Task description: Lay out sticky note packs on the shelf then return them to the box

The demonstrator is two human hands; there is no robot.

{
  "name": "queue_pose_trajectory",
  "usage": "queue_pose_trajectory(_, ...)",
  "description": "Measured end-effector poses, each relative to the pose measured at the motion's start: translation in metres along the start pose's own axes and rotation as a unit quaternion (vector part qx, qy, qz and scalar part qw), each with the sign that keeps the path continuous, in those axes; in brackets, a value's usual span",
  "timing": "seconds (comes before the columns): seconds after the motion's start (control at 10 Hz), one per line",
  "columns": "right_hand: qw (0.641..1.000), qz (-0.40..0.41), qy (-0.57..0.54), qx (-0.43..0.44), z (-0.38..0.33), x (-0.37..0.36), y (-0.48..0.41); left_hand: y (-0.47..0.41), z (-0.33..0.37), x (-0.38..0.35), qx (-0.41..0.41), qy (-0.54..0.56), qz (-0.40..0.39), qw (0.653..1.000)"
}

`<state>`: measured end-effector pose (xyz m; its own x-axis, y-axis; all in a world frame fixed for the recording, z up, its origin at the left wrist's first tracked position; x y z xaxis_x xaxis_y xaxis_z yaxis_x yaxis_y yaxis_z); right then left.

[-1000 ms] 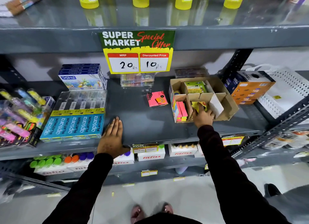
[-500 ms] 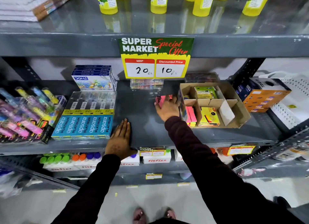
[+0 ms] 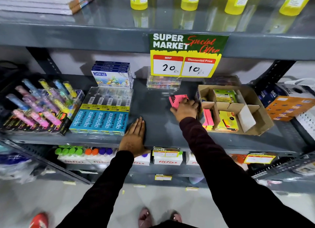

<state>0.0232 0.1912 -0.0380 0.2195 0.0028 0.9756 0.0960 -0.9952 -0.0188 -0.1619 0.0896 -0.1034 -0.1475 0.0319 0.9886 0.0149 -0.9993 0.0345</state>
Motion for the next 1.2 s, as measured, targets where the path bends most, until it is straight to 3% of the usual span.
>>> queue_pose_trajectory(0.1, 0.995, 0.098, 0.013, 0.031, 0.02, 0.047, 0.027, -0.001, 0.0, -0.001, -0.001, 0.005, -0.002, 1.0)
queue_pose_trajectory(0.2, 0.988, 0.155, 0.005, -0.007, 0.056, 0.075, 0.05, -0.002, 0.0, -0.005, -0.005, -0.011, -0.006, 1.0)
queue_pose_trajectory(0.3, 0.979, 0.164, -0.028, -0.115, 0.122, 0.082, 0.08, -0.002, 0.0, -0.007, -0.011, -0.024, -0.004, 1.0)
queue_pose_trajectory(0.5, 0.971, 0.121, -0.12, -0.165, 0.165, 0.044, 0.085, -0.002, -0.002, -0.011, -0.016, -0.034, -0.003, 0.999)
queue_pose_trajectory(0.8, 0.967, 0.134, -0.149, -0.154, 0.166, 0.024, 0.081, -0.002, -0.002, -0.01, -0.012, -0.03, 0.0, 0.999)
queue_pose_trajectory(1.0, 0.973, 0.153, -0.108, -0.135, 0.157, 0.02, 0.09, -0.001, -0.002, -0.011, -0.001, -0.026, -0.026, 0.999)
queue_pose_trajectory(1.1, 0.967, 0.203, -0.064, -0.139, 0.125, 0.044, 0.1, -0.007, 0.0, -0.003, 0.024, -0.046, -0.068, 0.996)
queue_pose_trajectory(1.2, 0.971, 0.217, -0.062, -0.083, 0.092, 0.054, 0.104, -0.006, 0.003, 0.003, 0.034, -0.013, -0.132, 0.991)
Point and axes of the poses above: each hand's wrist, its own y-axis away from the middle knuckle, its own x-axis out of the back of the hand, z = x × y, the point moved 8 cm from there along -y, towards the middle knuckle, and after that the axes turned 14 degrees about x, right-handed, at the moved point
